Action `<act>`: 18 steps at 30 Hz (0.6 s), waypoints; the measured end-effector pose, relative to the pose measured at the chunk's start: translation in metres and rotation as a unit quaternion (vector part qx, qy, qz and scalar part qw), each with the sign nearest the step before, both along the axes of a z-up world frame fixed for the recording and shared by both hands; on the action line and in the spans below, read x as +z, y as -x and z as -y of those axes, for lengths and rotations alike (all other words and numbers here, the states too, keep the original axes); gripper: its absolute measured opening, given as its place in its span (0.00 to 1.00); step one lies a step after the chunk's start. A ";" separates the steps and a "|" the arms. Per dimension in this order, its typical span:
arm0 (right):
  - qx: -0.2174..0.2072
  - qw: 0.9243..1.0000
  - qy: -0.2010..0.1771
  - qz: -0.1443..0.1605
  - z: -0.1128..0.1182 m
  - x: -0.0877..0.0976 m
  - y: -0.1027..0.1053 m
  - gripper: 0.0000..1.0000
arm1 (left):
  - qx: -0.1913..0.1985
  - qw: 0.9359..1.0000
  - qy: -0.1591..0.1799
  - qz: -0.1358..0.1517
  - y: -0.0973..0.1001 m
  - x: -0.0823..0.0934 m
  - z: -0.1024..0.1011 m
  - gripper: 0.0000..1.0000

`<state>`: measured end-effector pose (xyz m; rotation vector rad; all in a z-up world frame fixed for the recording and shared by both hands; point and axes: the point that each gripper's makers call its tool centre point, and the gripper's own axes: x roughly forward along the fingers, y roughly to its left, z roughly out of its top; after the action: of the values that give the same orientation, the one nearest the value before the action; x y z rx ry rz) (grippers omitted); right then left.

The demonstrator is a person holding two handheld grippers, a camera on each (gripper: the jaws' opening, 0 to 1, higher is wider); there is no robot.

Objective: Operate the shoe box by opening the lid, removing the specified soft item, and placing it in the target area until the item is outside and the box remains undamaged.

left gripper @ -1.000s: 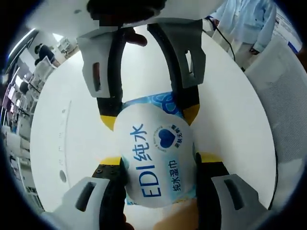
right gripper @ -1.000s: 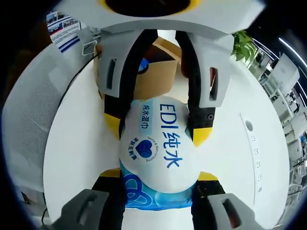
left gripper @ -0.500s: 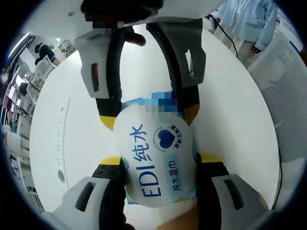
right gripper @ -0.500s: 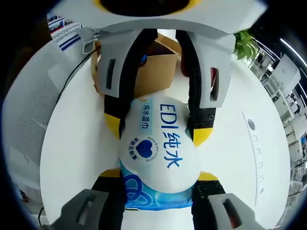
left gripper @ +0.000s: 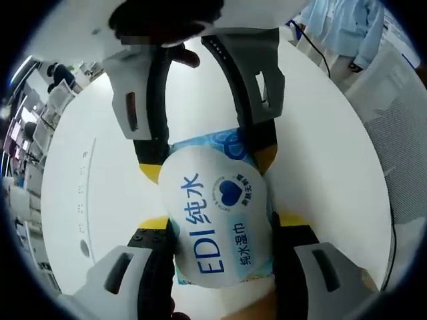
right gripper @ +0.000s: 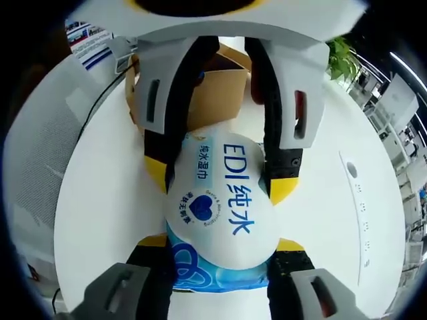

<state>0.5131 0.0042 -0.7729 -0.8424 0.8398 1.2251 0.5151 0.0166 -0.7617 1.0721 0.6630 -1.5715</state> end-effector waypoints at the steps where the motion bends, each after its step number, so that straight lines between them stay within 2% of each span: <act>1: 0.000 1.000 0.001 0.000 0.000 0.000 0.000 0.55 | -0.003 1.000 0.000 0.001 0.000 0.000 0.000 0.59; 11: -0.007 1.000 0.007 0.002 0.002 0.003 0.002 0.55 | -0.022 1.000 -0.003 0.013 -0.001 0.004 0.001 0.59; 18: -0.011 1.000 0.009 0.006 0.003 0.012 0.006 0.54 | -0.017 1.000 -0.004 0.018 -0.001 0.015 -0.006 0.57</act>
<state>0.5067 0.0015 -0.7613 -0.8532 0.8496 1.1938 0.5158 0.0226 -0.7464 1.1207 0.6291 -1.5767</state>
